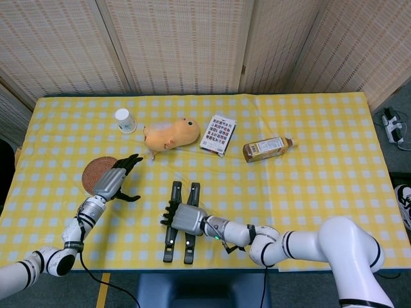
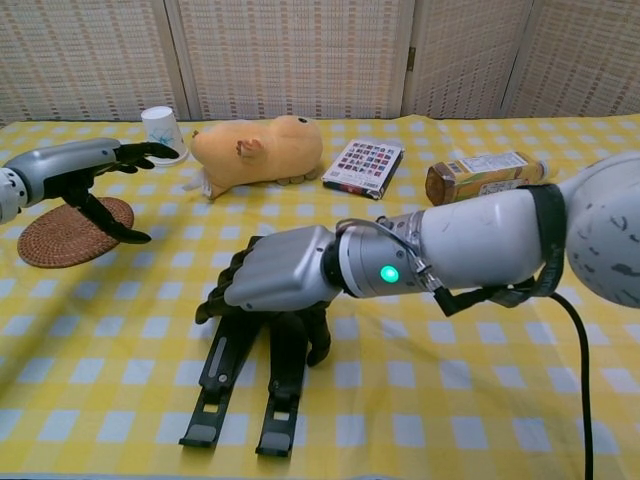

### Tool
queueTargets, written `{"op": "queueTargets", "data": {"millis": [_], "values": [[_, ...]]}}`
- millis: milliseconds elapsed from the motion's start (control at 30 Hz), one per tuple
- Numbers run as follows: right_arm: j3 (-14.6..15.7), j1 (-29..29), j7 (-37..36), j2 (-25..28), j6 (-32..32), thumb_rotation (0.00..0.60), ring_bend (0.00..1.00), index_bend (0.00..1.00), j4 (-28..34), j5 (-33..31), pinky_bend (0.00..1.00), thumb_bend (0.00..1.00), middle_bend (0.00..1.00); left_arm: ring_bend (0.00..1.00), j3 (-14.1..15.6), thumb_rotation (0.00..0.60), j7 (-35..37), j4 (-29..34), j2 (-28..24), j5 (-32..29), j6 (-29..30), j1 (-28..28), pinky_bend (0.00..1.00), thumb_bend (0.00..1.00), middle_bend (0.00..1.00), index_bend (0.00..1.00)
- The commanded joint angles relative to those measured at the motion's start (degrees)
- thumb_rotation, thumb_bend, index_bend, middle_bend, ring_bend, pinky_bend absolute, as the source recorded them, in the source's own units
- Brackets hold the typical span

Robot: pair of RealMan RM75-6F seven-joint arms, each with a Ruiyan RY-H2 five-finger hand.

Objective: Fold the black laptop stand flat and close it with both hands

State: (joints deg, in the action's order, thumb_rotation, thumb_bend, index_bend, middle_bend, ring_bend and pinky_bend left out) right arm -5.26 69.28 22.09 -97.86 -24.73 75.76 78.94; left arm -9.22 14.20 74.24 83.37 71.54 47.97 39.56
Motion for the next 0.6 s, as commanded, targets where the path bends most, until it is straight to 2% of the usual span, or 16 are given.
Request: {"op": "queueTargets", "data": {"millis": [33,233,367,600], "values": [[0.0,0.6,-0.3,-0.3,0.3,0.6,0.0,0.09,-0.6,-0.2,0.0,0.22,0.12,0.0,0.0,0.6,0.1,-0.1,0.0,-0.1,0.0,-0.2,0.0,0.21,0.0,0.05],[0.3,0.8,-1.1,-0.6,-0.9,0.6,0.02,0.2,-1.4,0.3,0.0,0.24,0.19,0.0,0.2,0.6,0.4,-0.4,-0.1,0.0,0.1,-0.5,0.0,0.21,0.0,0.05],[0.6,0.8,-1.9,-1.2,-2.3,0.6,0.08,0.35,-2.3,1.4,0.0,0.24,0.27,0.0,0.1,0.6,0.8,-0.4,-0.1,0.1,0.2,-0.6,0.0,0.21,0.0,0.05],[0.9,0.2,-4.3,-1.0,-5.5,0.6,0.16,0.46,-2.4,4.0,0.0,0.27,0.35,0.0,0.2,0.6,0.9,-0.4,-0.3,0.4,0.3,-0.8,0.0,0.21,0.0,0.05]]}}
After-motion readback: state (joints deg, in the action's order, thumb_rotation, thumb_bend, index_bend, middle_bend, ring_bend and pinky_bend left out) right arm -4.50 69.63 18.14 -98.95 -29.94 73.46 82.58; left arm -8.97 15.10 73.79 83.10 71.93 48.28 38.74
